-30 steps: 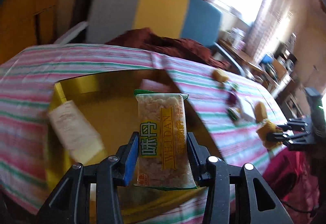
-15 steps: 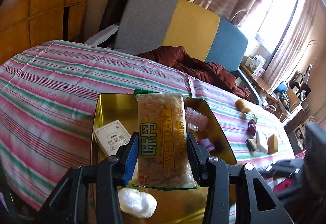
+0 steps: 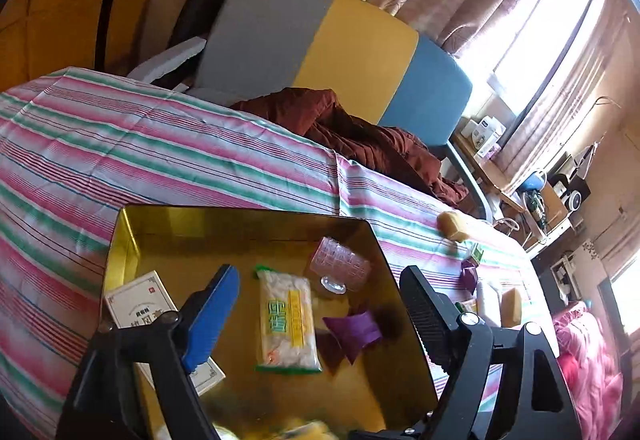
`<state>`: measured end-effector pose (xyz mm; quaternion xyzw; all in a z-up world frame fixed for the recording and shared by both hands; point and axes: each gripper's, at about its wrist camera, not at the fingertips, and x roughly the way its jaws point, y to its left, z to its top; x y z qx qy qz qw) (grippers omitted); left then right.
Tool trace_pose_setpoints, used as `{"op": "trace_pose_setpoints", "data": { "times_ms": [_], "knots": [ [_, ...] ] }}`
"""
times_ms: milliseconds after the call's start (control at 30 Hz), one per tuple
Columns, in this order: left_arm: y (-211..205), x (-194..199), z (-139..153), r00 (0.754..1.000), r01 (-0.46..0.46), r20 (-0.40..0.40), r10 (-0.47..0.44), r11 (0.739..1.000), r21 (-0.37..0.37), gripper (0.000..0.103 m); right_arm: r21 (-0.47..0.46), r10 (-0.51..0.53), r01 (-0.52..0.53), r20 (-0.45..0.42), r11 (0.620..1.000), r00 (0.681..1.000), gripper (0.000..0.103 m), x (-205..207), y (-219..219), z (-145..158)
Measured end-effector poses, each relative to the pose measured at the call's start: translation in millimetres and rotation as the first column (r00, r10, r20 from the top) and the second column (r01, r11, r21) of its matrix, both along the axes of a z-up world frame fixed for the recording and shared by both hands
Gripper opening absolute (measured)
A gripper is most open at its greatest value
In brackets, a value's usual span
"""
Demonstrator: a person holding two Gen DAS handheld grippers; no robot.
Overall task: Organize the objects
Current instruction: 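Release the snack bag and yellow sock into the gold tray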
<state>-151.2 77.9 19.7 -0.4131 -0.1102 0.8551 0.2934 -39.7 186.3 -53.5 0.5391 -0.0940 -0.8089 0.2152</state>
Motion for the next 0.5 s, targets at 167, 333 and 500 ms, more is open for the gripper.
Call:
{"op": "trace_pose_setpoints", "data": {
  "times_ms": [167, 333, 500],
  "knots": [
    [-14, 15, -4, 0.999, -0.044, -0.024, 0.042, 0.997, -0.058, 0.083, -0.024, -0.043, 0.042, -0.037, 0.999, 0.998, 0.063, 7, 10, 4],
    [-34, 37, -13, 0.992, -0.121, -0.063, 0.113, 0.982, -0.143, 0.083, 0.030, -0.119, 0.122, -0.100, 0.992, 0.988, 0.073, 15, 21, 19],
    [-46, 58, -18, 0.984, -0.167, -0.090, 0.151, 0.966, -0.198, 0.086, 0.101, -0.166, 0.185, -0.172, 0.978, 0.971, 0.079, 24, 29, 31]
  ]
}}
